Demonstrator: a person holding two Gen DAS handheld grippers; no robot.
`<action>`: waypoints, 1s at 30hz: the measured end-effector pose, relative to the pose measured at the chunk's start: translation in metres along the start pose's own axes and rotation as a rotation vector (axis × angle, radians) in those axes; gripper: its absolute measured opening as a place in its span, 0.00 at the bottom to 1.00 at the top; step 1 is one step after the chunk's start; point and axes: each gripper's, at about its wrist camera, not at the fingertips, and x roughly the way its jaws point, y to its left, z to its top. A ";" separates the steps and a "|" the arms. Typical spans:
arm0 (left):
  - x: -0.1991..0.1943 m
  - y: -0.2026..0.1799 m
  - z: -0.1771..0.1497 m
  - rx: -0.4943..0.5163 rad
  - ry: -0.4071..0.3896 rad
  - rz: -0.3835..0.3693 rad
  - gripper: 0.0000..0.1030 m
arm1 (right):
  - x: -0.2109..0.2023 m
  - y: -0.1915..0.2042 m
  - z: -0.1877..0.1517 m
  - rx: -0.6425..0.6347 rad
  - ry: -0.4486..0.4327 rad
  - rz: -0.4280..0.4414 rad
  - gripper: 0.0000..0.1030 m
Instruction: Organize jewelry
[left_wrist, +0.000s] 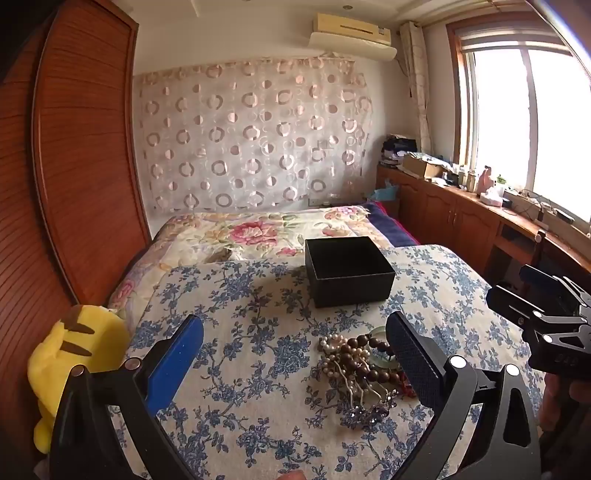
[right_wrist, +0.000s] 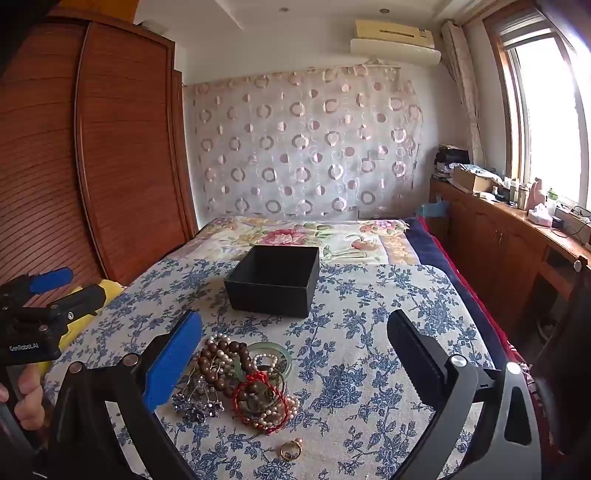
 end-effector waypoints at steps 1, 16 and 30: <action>0.000 0.000 0.000 0.000 0.001 -0.001 0.93 | 0.000 0.000 0.000 0.004 -0.004 0.001 0.98; 0.000 -0.004 0.003 -0.004 -0.013 -0.003 0.93 | -0.002 -0.001 0.000 0.006 -0.013 0.002 0.98; -0.004 -0.006 0.004 -0.005 -0.021 -0.006 0.93 | -0.001 -0.002 -0.001 0.007 -0.014 0.003 0.98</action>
